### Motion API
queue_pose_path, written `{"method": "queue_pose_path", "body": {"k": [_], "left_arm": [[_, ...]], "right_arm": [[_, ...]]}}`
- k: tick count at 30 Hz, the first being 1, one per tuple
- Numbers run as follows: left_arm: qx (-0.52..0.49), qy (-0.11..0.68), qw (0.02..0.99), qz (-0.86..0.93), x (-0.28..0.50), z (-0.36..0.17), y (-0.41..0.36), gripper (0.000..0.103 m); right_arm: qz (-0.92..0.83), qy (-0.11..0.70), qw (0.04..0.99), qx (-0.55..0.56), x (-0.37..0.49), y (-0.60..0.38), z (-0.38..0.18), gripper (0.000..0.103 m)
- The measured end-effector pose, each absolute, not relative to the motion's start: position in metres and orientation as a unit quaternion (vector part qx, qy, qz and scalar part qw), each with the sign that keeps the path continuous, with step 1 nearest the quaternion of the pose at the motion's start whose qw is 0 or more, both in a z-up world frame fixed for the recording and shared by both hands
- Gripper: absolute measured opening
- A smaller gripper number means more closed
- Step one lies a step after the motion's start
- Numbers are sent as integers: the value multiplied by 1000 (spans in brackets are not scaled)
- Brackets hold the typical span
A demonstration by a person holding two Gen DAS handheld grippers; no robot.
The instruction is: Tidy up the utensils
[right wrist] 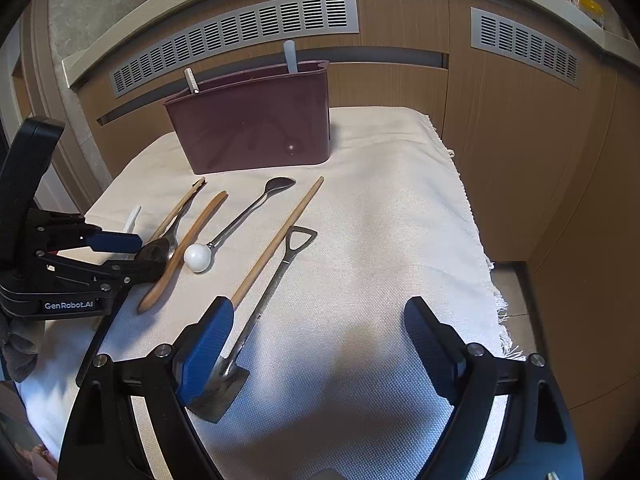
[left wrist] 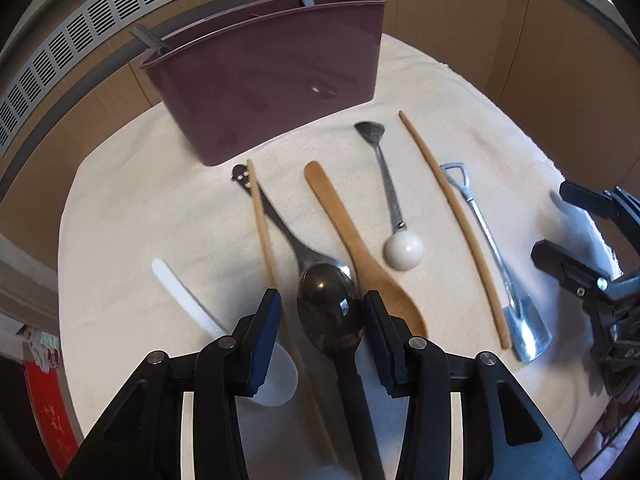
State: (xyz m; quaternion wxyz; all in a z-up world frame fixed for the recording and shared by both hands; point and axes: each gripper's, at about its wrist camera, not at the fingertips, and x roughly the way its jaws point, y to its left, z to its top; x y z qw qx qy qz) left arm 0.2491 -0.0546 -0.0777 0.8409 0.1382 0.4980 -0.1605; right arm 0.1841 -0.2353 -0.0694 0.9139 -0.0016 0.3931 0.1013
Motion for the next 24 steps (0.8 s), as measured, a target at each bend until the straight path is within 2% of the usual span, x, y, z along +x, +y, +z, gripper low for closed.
{"method": "queue_pose_path", "body": {"k": [6,15,21,24], "left_arm": [[120,506,839,-159,242,-82,-43,43],[119,494,847,-157,253,-85,-59,35],[64,432,890,-128,223,-59,-33,35],[23,383,916,-121,201,-32,-14,35]], "right_arm": [[102,395,913,-5,185,-234,-70,85],[104,397,912,-4,186,-236,-69,88],[109,399,910,-17,188,-231,-68,89],[126,372,916,-86,189,-213,-56,89]]}}
